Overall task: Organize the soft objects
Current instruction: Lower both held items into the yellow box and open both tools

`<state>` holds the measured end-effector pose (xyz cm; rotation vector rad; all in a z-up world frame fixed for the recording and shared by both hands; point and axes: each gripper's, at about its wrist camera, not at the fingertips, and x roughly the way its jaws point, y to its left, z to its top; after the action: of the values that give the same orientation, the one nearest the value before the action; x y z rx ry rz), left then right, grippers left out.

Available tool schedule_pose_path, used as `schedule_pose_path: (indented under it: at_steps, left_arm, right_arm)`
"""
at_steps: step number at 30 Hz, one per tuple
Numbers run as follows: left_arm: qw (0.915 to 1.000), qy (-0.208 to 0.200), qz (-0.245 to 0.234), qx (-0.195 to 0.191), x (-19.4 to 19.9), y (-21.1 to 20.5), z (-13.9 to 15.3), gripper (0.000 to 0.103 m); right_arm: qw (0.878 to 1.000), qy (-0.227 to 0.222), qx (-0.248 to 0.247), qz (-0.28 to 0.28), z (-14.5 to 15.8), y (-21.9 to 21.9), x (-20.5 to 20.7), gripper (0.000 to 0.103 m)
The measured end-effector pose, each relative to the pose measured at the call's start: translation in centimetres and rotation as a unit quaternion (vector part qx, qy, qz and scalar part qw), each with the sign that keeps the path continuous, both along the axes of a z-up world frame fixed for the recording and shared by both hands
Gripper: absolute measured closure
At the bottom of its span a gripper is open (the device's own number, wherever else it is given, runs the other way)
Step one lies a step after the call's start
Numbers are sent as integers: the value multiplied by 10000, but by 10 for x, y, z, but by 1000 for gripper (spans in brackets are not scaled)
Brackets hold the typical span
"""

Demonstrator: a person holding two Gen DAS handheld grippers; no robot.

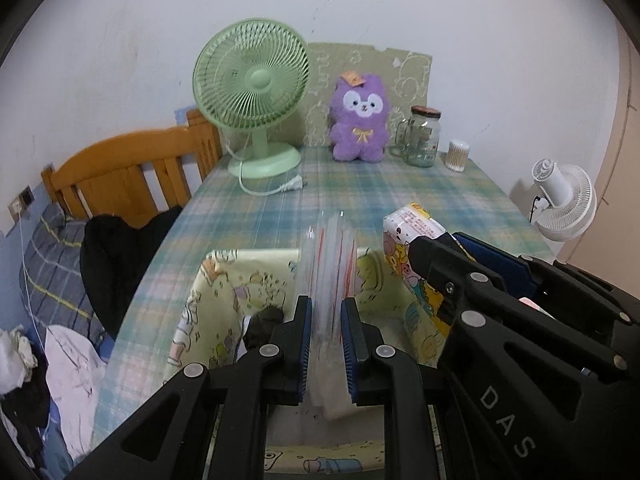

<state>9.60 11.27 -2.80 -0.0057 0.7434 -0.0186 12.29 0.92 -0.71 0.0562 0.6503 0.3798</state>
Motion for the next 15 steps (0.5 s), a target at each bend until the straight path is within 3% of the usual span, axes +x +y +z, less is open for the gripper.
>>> schedule_pose_path:
  at_steps: [4,8,13,15]
  left_arm:
    - [9999,115,86,-27,3,6,-10,87]
    - [9994,253,219,-120,4,12,-17,66]
    - [9981,486,237,-311,5,20,-26,60]
    - [9978,525,252,-321,5,22,-28,53]
  right_arm:
    - [9999,138,-32,76,-10,6,4,78]
    - [9996,204,-43,187,-16,13,6,78]
    - [9990,308,-41,312,-23,21,8,78]
    - [9986,384,-31,352,-27,24,9,78]
